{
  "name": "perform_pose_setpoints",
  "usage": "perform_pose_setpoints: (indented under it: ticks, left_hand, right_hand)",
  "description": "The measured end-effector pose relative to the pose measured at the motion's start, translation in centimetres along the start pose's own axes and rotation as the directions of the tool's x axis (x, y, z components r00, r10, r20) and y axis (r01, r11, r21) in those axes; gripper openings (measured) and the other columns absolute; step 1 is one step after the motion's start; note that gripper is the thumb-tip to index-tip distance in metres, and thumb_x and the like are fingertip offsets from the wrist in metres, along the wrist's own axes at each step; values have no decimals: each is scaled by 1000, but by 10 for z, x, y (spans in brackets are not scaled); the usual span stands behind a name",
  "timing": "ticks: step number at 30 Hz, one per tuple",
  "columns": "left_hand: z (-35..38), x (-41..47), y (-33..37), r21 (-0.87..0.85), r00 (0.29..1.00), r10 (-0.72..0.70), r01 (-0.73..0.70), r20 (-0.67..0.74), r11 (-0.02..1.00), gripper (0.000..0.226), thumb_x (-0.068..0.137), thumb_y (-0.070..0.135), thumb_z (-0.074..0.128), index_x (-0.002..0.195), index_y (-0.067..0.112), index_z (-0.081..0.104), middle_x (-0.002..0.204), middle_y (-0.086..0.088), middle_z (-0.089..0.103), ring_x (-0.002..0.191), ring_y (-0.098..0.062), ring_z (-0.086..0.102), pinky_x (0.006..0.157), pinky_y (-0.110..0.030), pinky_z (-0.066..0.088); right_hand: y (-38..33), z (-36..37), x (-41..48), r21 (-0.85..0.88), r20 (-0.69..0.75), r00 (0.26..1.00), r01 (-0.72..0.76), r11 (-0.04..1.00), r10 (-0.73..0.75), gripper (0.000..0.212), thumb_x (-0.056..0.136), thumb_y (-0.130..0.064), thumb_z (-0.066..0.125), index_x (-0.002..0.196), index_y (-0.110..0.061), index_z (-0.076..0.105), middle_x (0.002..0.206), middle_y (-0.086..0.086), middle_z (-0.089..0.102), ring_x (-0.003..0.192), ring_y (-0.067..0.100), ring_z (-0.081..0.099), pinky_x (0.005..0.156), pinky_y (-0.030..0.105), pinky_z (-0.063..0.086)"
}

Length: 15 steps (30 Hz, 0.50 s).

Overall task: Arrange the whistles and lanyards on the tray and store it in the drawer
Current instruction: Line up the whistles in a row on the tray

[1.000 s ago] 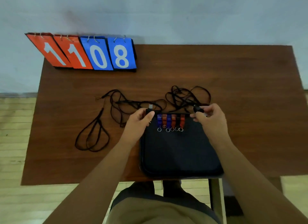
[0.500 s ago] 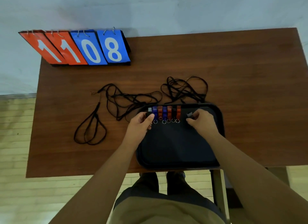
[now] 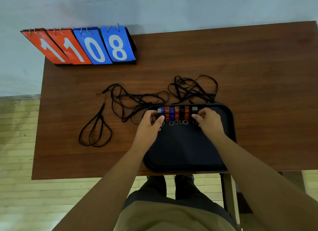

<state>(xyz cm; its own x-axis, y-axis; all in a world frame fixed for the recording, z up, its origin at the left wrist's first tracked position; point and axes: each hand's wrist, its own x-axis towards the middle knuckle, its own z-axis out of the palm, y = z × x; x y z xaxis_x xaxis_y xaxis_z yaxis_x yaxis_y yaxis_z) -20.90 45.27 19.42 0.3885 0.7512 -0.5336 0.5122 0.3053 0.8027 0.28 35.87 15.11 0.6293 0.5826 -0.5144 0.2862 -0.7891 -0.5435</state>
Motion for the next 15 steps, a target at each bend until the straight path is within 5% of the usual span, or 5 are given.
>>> perform_pose_setpoints:
  ticks: [5,9,12,15]
  left_hand:
    - [2,6,2,-28,1000,24,-25,-11,999,17,100,27,57,116,28,52,102,7,68,75,5,64,69,-17,47]
    - [9,9,2,-15,998,3,-2,60,1000,33,103,17,51,135,24,49,106,6,69,86,-1,65,76,-18,51]
    - [17,8,3,-34,993,12,-8,115,999,35,101,14,56,133,26,49,107,1,71,87,-4,66,77,-20,53]
    - [25,6,6,-50,987,19,-11,159,999,26,95,17,66,117,20,53,104,-3,71,84,-7,68,74,-22,54]
  right_hand:
    - [-5,4,-1,-19,6,1000,16,1000,-16,30,95,-31,67,117,-10,64,97,0,63,89,18,64,79,36,55]
    - [-4,1,-6,-28,-45,998,42,999,-43,32,95,-33,66,118,-12,64,110,4,61,94,16,61,81,32,51]
    - [-15,-6,-18,94,-106,990,104,990,-94,27,95,-35,65,114,-17,66,109,0,62,95,12,62,81,27,50]
    - [-33,-10,-35,300,47,986,136,944,-157,25,94,-37,67,113,-20,71,99,-8,70,87,6,65,73,22,51]
